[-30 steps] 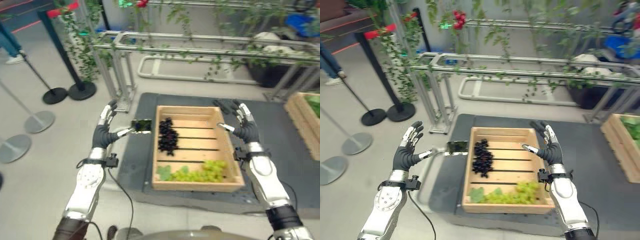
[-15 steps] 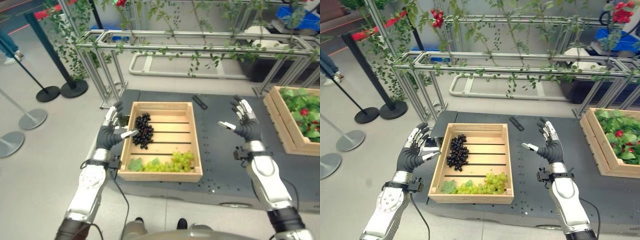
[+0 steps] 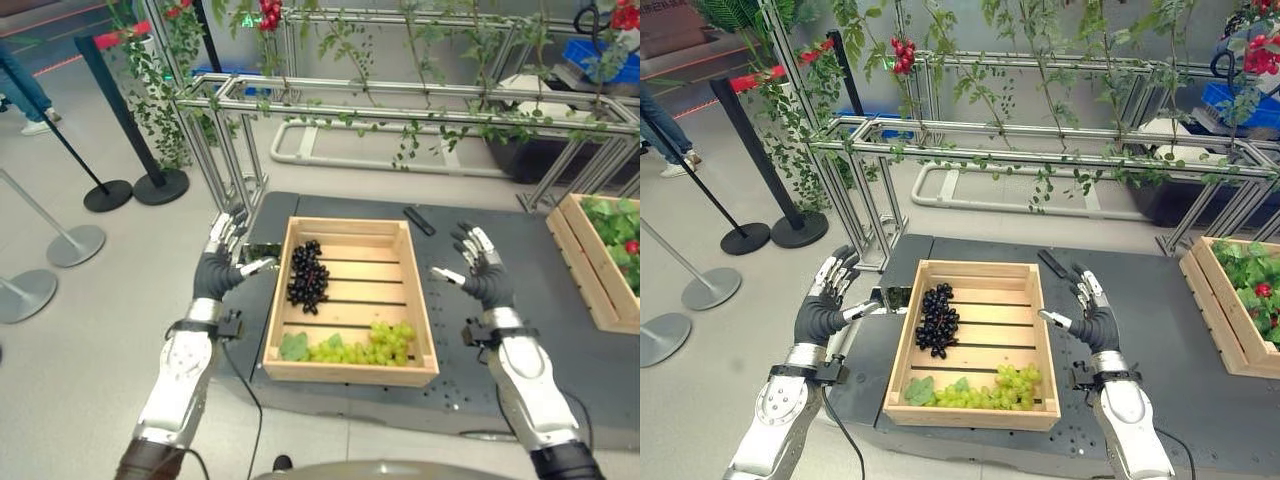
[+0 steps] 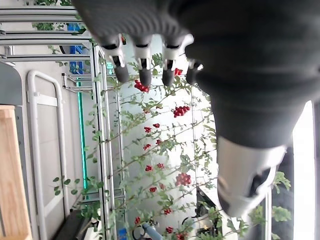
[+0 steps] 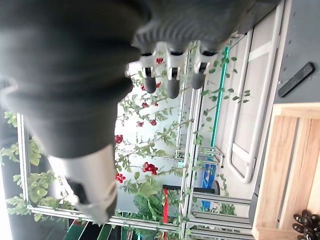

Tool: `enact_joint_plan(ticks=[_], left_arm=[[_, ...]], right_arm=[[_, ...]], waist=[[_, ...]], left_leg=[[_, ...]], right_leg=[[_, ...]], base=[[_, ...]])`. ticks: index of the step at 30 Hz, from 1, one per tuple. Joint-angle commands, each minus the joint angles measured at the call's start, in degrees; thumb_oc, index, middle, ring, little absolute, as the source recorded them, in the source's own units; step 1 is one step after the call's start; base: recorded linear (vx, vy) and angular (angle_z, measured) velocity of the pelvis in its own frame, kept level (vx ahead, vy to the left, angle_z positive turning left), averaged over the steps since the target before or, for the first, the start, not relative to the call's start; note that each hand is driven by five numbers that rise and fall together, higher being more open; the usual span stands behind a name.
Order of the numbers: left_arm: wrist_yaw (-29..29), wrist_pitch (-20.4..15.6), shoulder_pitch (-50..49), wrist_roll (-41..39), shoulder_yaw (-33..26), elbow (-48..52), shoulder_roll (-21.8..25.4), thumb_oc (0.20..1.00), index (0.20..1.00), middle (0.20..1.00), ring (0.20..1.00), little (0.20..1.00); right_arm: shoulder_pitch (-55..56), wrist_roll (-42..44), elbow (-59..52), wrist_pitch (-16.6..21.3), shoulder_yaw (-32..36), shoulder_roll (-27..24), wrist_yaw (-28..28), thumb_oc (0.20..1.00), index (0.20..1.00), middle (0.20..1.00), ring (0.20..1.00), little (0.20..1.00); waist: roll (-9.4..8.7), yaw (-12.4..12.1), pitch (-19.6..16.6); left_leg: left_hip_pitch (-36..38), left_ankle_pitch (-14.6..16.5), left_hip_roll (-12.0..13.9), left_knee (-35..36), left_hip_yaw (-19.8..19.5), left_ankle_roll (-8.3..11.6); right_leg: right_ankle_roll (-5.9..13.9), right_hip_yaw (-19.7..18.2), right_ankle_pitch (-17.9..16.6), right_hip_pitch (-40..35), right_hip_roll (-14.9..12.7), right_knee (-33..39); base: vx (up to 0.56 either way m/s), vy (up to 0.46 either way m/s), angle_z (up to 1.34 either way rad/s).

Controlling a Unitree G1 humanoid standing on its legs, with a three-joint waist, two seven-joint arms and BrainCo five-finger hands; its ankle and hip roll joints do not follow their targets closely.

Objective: Pick up the fruits from the basket on one side to the basket on the other side

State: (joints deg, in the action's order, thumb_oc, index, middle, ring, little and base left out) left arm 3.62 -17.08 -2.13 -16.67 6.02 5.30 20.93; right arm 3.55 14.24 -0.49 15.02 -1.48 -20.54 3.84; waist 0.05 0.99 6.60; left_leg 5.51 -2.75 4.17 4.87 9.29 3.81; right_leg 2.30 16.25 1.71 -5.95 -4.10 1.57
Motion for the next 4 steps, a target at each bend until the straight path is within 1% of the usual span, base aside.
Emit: enact_joint_plan(ticks=[1,4], left_arm=[[-0.69,-2.20,0.64,-0.77,-0.44,3.20,0.84,1.000,1.000,1.000,1.000,1.000],[-0.60,-2.36,0.79,-0.90,-0.30,3.40,0.85,1.000,1.000,1.000,1.000,1.000]], right_arm=[[-2.04,1.16,-2.08,2.40,0.48,-0.22,-0.79,1.000,1.000,1.000,1.000,1.000],[-2.24,1.10,-1.93,2.44,0.46,-0.23,-0.67,1.000,1.000,1.000,1.000,1.000]], waist=[[-2.57,0.33,-1.84],[-2.65,0.26,-1.95]], left_leg=[[-1.18,1.79,2.51,-3.42,1.27,0.77],[-1.14,1.95,2.54,-3.54,1.14,0.75]], right_leg=[[6.26,1.00,-0.12,-0.38,-4.89,0.01],[6.30,1.11,0.00,-0.57,-4.88,0.00]], base=[[0.00,0.000,0.00],[0.00,0.000,0.00]])
